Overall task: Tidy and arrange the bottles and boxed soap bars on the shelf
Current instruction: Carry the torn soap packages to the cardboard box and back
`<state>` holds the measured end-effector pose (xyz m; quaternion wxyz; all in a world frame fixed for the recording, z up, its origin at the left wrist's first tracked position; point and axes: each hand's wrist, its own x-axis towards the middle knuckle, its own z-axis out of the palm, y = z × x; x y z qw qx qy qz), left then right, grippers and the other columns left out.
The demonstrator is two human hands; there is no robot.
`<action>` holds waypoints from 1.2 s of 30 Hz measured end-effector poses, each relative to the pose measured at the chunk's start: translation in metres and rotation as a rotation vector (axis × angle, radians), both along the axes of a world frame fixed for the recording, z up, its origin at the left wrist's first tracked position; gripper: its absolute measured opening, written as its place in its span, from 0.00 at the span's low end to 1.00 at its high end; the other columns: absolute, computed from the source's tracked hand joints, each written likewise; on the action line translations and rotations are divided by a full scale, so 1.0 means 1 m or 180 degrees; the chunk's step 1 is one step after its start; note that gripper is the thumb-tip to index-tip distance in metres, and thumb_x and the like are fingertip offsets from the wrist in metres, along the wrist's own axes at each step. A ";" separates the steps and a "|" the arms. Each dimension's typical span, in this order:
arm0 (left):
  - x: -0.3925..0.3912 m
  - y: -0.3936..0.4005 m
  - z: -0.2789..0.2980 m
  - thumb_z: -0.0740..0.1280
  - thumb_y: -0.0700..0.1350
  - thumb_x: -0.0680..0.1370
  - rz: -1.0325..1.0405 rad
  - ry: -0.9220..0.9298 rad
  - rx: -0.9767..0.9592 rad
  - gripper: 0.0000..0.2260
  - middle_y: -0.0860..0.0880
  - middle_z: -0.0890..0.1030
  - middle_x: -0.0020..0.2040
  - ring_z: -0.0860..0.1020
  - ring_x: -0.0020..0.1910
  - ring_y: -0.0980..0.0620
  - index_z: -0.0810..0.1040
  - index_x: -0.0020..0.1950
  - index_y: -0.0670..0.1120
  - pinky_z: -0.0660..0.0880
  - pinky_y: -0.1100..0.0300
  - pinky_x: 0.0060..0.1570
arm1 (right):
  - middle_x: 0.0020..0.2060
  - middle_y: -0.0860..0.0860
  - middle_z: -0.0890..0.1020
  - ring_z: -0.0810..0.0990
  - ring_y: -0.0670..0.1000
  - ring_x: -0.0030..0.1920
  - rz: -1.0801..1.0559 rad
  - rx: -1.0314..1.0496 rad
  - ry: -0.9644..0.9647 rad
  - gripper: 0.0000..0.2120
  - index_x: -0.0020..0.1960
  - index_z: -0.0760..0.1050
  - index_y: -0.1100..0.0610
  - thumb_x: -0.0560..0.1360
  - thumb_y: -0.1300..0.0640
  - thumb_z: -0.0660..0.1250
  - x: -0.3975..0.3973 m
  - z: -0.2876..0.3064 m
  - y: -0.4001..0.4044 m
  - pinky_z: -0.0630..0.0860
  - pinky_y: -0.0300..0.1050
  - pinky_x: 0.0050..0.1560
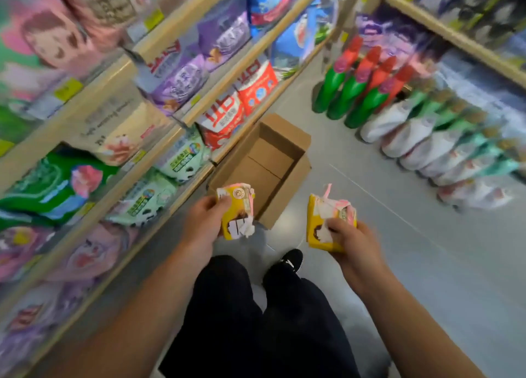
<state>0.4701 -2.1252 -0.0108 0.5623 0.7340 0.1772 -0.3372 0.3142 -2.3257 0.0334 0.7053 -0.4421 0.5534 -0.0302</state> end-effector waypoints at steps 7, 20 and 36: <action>0.032 -0.034 -0.039 0.68 0.48 0.79 0.0816 0.0242 -0.0062 0.05 0.49 0.85 0.42 0.84 0.40 0.48 0.81 0.45 0.50 0.79 0.50 0.40 | 0.36 0.53 0.83 0.82 0.49 0.34 0.0604 -0.0061 0.0044 0.06 0.50 0.77 0.57 0.73 0.62 0.69 0.084 -0.031 -0.052 0.80 0.44 0.37; 0.088 -0.088 -0.358 0.72 0.44 0.74 0.0842 -0.0098 0.0661 0.06 0.53 0.81 0.39 0.79 0.34 0.66 0.79 0.48 0.46 0.71 0.74 0.31 | 0.41 0.50 0.85 0.84 0.51 0.43 0.2118 -0.1215 0.0830 0.08 0.47 0.80 0.52 0.69 0.52 0.73 0.216 -0.348 -0.105 0.80 0.49 0.46; 0.118 -0.146 -0.739 0.71 0.47 0.77 0.1132 0.0647 0.1222 0.20 0.43 0.78 0.65 0.76 0.63 0.43 0.75 0.67 0.44 0.74 0.52 0.60 | 0.60 0.57 0.79 0.77 0.58 0.59 0.5103 -0.2115 0.1520 0.22 0.66 0.72 0.58 0.75 0.52 0.70 0.331 -0.774 -0.109 0.72 0.45 0.52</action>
